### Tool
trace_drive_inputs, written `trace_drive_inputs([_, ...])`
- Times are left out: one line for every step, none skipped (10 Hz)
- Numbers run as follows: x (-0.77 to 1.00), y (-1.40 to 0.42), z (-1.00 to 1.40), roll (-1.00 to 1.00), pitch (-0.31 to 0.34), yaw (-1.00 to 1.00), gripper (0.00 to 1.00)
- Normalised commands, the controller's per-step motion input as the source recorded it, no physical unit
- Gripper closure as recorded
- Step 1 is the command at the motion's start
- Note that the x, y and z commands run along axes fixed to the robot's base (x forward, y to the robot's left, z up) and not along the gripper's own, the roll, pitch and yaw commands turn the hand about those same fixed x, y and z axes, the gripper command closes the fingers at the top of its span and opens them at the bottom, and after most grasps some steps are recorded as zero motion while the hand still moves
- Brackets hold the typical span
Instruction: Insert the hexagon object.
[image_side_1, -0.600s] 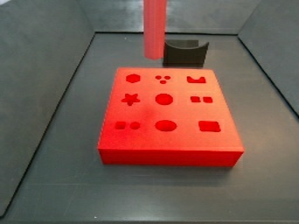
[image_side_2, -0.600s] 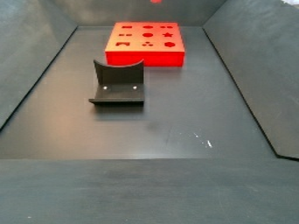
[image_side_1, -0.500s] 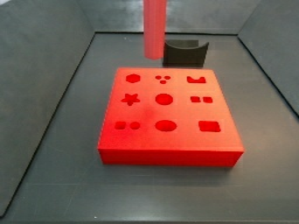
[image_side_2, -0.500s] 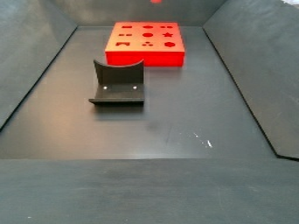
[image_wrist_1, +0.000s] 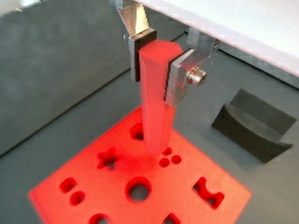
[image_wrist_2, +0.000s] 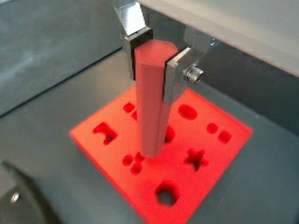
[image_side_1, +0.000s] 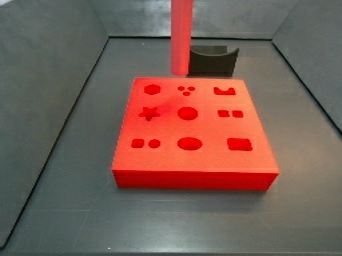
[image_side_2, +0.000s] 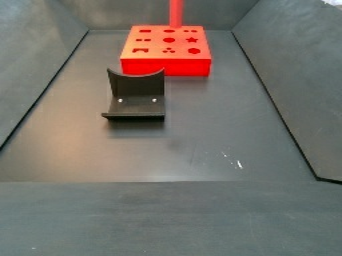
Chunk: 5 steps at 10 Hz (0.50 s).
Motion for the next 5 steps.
trace_drive_inputs([-0.41, 0.38, 0.00, -0.24, -0.121, -0.08, 1.00])
trace_drive_inputs([-0.60, 0.15, 0.01, -0.19, -0.243, -0.11, 1.00])
trace_drive_inputs([-0.29, 0.03, -0.07, -0.17, -0.254, -0.09, 1.00])
trace_drive_inputs([-0.26, 0.00, -0.35, -0.07, -0.211, -0.04, 1.00])
trace_drive_inputs([-0.46, 0.00, -0.33, -0.10, -0.231, -0.10, 1.00])
